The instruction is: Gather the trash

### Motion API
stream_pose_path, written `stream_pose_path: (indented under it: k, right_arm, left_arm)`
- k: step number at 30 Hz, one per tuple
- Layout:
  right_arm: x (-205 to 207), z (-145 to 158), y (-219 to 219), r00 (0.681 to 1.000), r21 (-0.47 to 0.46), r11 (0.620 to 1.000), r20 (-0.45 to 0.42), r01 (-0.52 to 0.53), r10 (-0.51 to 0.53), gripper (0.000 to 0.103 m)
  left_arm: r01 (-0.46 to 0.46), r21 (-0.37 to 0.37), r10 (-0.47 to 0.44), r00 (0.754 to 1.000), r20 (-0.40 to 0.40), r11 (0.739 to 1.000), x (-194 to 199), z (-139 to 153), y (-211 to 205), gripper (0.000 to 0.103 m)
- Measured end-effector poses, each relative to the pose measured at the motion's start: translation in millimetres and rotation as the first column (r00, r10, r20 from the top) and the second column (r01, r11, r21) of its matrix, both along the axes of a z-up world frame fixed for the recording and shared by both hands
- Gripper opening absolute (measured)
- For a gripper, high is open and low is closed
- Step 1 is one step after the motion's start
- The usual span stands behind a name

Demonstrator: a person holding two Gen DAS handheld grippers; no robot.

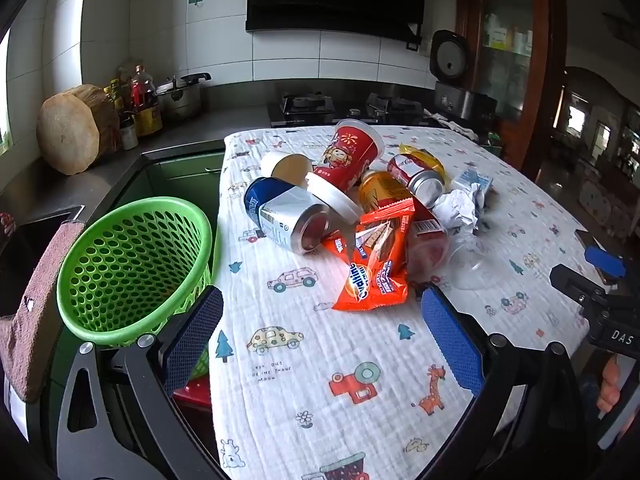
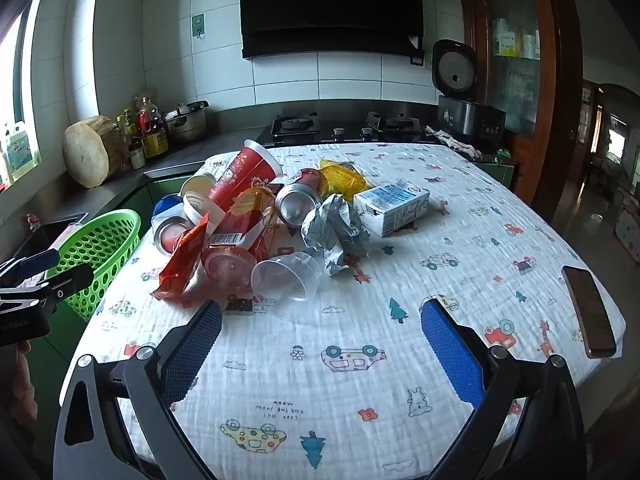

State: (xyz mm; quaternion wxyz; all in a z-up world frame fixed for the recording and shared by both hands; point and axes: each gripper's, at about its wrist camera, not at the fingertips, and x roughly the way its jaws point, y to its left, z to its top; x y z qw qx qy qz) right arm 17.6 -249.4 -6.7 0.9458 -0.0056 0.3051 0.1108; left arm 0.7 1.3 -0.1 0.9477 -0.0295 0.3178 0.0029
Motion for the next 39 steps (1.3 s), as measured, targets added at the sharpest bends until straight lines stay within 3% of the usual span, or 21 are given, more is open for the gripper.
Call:
stream_pose_path:
  k: [39]
  right_arm:
    - [-0.1,1.4,7.3,1.000,-0.002,1.000,0.005,-0.010,0.010,0.097]
  left_arm:
    - [-0.017,0.007,0.017,1.000,-0.007,1.000,1.7,-4.6,2.9,0.098]
